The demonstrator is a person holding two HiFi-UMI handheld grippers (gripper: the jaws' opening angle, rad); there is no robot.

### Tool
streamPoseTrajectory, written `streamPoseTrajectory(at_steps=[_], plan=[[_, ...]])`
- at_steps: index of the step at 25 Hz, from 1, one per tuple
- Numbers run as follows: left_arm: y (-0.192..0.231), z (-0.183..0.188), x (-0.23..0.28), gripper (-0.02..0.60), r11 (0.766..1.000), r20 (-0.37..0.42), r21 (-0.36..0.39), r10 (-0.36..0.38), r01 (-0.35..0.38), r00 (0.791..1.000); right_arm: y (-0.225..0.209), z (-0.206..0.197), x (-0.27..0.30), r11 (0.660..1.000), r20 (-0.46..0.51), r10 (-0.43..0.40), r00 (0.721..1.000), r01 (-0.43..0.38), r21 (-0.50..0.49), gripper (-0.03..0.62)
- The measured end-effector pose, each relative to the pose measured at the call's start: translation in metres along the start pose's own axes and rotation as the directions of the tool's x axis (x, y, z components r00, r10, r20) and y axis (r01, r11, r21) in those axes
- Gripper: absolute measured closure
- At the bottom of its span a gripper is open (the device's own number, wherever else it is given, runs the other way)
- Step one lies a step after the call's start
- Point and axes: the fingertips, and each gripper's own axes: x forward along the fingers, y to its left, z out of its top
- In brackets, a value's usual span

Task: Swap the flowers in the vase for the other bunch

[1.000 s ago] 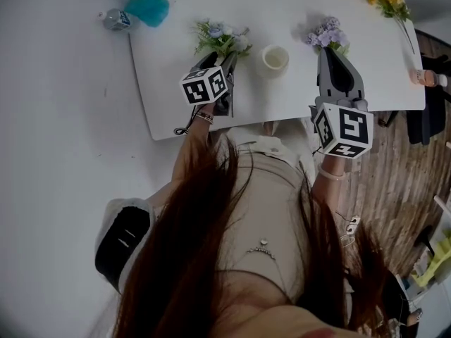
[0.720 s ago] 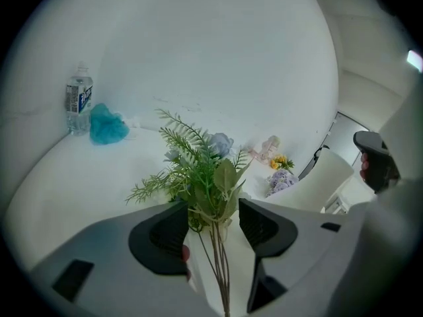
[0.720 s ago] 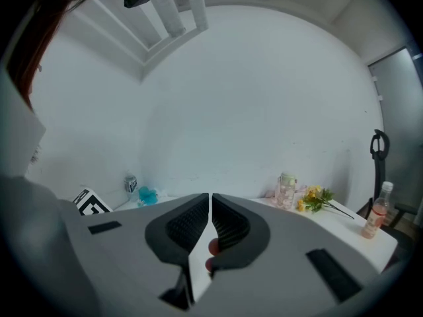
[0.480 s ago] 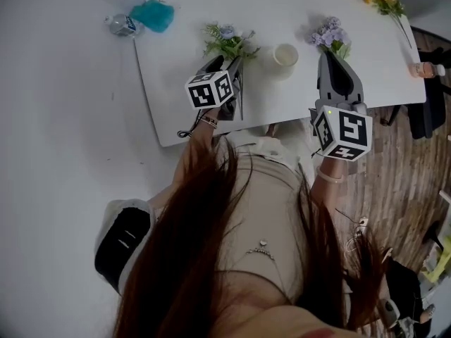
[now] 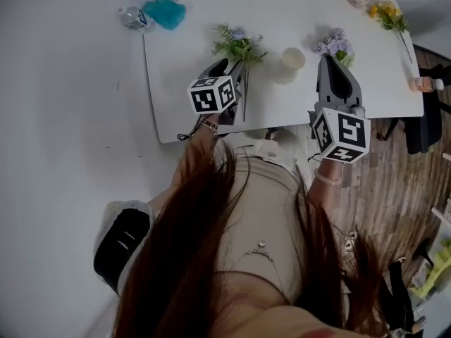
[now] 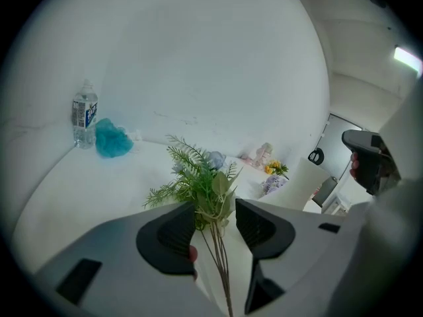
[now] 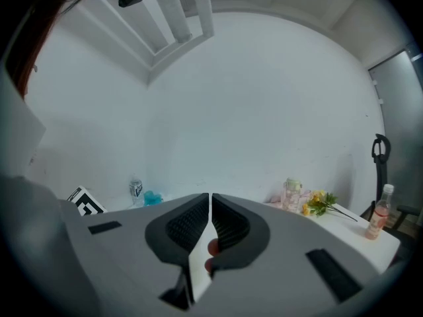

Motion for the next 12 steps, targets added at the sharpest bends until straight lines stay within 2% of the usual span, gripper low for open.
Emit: streamPoseTrajectory(at_steps=[6,12], plan=[[-0.001,0.007,-0.024,0.417,0.999,0.075,-0.011,0.05,-0.049,0.996,0.011,0.002,-0.001,0.997,0.012,0.081,0.997,-0.081,-0.019,0.56],[-0.025,-0.002,-0.052,0.439,0.994,0.107,-0.042,0.103,-0.098,0.989,-0.006,0.009,-0.023,0.989,0.017,0.148,0.989,-0.148,-0.004,0.56]])
